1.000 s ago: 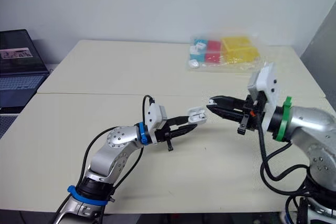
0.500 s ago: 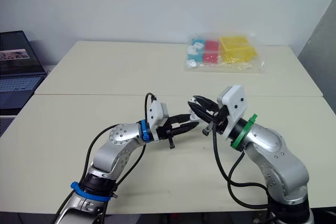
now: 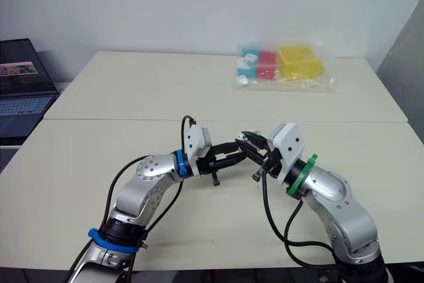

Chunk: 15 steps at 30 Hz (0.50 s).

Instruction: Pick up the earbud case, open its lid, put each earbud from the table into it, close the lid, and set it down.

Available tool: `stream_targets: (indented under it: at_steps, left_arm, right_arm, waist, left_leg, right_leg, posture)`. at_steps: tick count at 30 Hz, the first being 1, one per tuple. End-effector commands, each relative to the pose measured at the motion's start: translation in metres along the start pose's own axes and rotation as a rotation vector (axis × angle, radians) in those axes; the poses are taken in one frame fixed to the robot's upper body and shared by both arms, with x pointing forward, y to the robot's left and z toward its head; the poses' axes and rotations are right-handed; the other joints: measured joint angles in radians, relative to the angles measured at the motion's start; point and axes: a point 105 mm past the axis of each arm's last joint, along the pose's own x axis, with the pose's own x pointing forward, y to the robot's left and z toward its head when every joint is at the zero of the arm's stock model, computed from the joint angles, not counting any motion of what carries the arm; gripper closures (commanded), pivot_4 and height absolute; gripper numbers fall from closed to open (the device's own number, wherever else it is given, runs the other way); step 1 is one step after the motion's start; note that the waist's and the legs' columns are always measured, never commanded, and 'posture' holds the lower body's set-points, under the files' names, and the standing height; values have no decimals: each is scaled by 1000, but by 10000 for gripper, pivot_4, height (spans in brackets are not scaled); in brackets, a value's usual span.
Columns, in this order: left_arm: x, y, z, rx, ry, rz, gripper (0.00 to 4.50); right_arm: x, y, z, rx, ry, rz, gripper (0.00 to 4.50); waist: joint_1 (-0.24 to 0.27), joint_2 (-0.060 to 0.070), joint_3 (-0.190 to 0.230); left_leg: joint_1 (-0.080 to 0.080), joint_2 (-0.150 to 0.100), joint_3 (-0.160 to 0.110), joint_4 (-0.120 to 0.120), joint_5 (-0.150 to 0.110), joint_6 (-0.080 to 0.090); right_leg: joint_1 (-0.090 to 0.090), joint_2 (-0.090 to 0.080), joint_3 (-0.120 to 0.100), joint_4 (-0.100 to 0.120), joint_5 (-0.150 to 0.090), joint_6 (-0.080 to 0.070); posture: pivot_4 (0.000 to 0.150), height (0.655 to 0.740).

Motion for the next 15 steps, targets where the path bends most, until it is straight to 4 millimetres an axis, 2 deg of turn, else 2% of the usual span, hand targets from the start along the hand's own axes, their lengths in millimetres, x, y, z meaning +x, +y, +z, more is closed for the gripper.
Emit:
stream_targets:
  at_steps: [1,15]
  left_arm:
    - [2,-2,20,44,-58,-18,37184]
    - [2,-4,21,38,-54,-19,37184]
  right_arm:
    - [-1,5,6,-24,-44,9,40410]
    - [3,-2,-7,-39,-58,-34,40411]
  waist:
    - [0,0,0]
    - [0,0,0]
  left_leg:
    - [0,0,0,0,0,0]
    - [0,0,0,0,0,0]
  right_leg:
    - [0,0,0,0,0,0]
    - [0,0,0,0,0,0]
  posture:
    - [1500,7400]
    - [1500,7400]
